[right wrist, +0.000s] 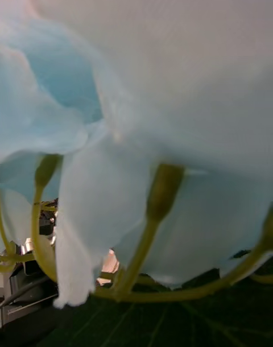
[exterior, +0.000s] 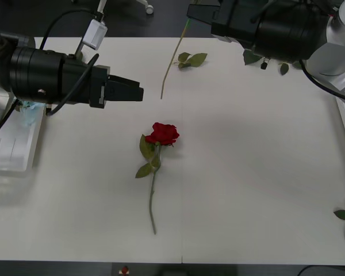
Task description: Put the red flowers into the right box and the blue flowers into the left box
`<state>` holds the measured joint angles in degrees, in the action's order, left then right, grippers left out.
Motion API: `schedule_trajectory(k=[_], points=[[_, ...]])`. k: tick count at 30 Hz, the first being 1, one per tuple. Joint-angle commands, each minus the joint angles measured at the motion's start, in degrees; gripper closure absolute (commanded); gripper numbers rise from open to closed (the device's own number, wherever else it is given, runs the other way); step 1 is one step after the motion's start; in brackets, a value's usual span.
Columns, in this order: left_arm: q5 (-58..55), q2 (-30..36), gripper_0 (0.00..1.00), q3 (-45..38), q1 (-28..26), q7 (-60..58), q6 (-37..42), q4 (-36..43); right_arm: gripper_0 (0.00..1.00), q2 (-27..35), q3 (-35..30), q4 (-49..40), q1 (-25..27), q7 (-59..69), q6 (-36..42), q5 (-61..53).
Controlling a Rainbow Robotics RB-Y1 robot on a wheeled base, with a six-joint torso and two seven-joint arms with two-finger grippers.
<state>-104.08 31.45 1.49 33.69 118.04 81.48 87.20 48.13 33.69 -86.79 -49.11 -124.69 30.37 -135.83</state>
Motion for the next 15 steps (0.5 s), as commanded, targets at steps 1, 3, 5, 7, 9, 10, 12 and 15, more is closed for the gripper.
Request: schedule_trajectory(k=[1, 3, 5, 7, 9, 10, 12, 15], points=[[1.7, -2.5, 0.0, -0.3, 2.7, 0.9, -0.8, 0.6, 1.0, -1.2, -0.4, -1.6, -0.9, -0.3, 0.0, -0.3], [2.7, -3.4, 0.0, 0.3, 3.2, 0.7, -1.4, 0.6, 1.0, -1.6, -0.4, -1.5, -1.0, -0.3, 0.0, -0.3], [2.7, -3.7, 0.0, 1.6, 3.6, 0.5, -2.7, 0.5, 1.0, -1.7, -0.4, -1.5, -0.9, -0.3, 0.0, -0.3], [2.7, -3.7, 0.0, 3.3, 3.9, 0.5, -4.4, 0.6, 1.0, -1.7, -0.5, -1.5, -1.0, -0.2, 0.0, -0.3], [2.7, -3.7, 0.0, 4.5, 4.3, 0.4, -5.7, 0.6, 1.0, -1.8, -0.4, -1.5, -1.0, -0.2, 0.0, -0.3], [2.7, -3.7, 0.0, 5.1, 4.5, 0.3, -6.3, 0.5, 1.0, -1.7, -0.5, -1.5, -0.9, -0.2, 0.0, -0.3], [2.7, -3.7, 0.75, 5.7, 4.6, 0.3, -7.1, 0.5, 1.0, -1.8, -0.4, -1.6, -1.0, -0.3, 0.0, -0.3], [2.7, -3.7, 0.99, 6.6, 4.6, 0.2, -7.7, 0.5, 1.0, -1.8, -0.4, -1.5, -0.9, -0.3, 0.0, -0.3]])
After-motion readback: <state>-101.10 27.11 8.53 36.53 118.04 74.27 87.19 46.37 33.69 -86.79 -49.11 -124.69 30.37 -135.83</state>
